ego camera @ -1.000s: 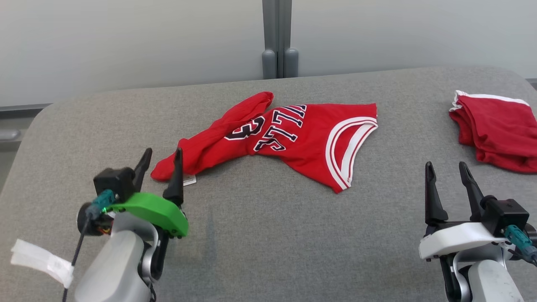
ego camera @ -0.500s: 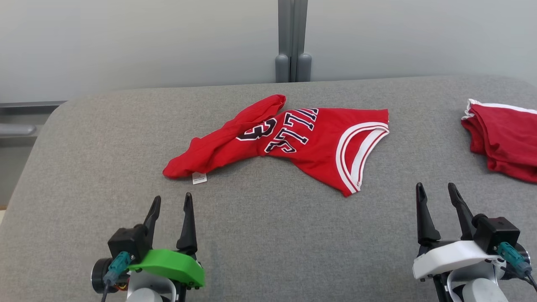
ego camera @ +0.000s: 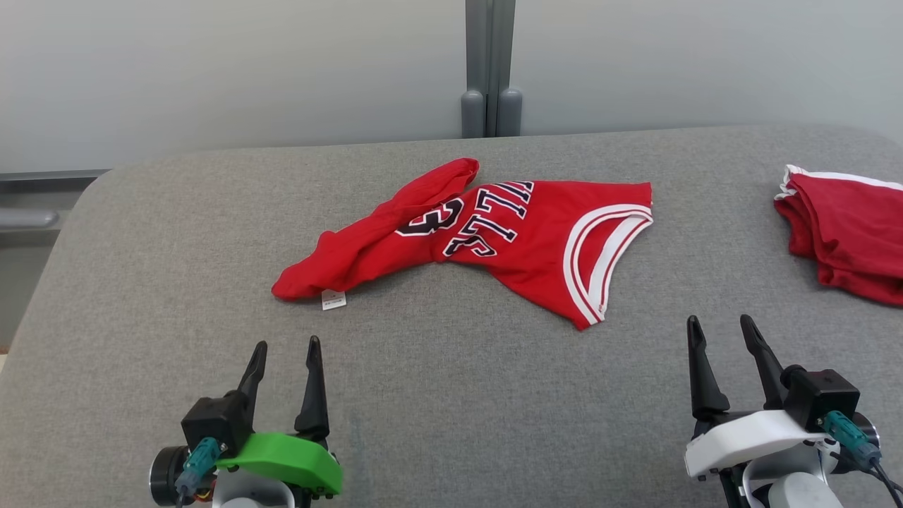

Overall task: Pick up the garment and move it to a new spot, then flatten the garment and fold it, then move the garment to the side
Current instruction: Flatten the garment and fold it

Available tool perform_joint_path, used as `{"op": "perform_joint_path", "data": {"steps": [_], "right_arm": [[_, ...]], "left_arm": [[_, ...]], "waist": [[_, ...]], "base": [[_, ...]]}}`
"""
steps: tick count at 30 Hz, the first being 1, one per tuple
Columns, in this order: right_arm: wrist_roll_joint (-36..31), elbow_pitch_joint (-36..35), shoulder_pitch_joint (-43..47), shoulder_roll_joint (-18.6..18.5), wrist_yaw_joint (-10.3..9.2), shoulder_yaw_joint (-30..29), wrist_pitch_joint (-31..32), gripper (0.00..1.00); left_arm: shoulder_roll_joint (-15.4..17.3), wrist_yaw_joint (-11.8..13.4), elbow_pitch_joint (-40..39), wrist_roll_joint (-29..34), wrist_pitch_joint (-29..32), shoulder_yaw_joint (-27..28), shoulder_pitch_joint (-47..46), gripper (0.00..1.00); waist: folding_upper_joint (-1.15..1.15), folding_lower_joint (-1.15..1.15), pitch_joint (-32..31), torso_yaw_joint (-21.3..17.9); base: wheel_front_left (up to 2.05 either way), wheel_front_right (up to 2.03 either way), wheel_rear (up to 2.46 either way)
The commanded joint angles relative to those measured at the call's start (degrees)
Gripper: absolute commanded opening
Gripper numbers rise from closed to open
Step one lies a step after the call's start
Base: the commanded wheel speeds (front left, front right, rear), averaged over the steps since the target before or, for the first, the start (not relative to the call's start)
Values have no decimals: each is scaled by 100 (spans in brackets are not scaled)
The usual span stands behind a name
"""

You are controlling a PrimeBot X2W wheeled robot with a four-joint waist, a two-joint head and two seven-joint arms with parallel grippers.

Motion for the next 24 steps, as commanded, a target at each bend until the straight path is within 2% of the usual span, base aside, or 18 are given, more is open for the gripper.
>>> {"op": "perform_joint_path", "data": {"steps": [1,14,24], "right_arm": [[-36,16,-2,-15,-9,13,-16,100],[-91,71,-68,-15,-9,73,-16,100],[-260,425,-366,-16,-9,39,-15,100]], "left_arm": [[-7,-35,8,35,-3,51,69,100],[-95,-157,91,146,-2,203,32,100],[-130,-203,2,251,-3,184,-166,100]], "waist": [[0,0,0,8],[0,0,41,66],[0,0,355,318]], "base": [[0,0,0],[0,0,0],[0,0,0]]}}
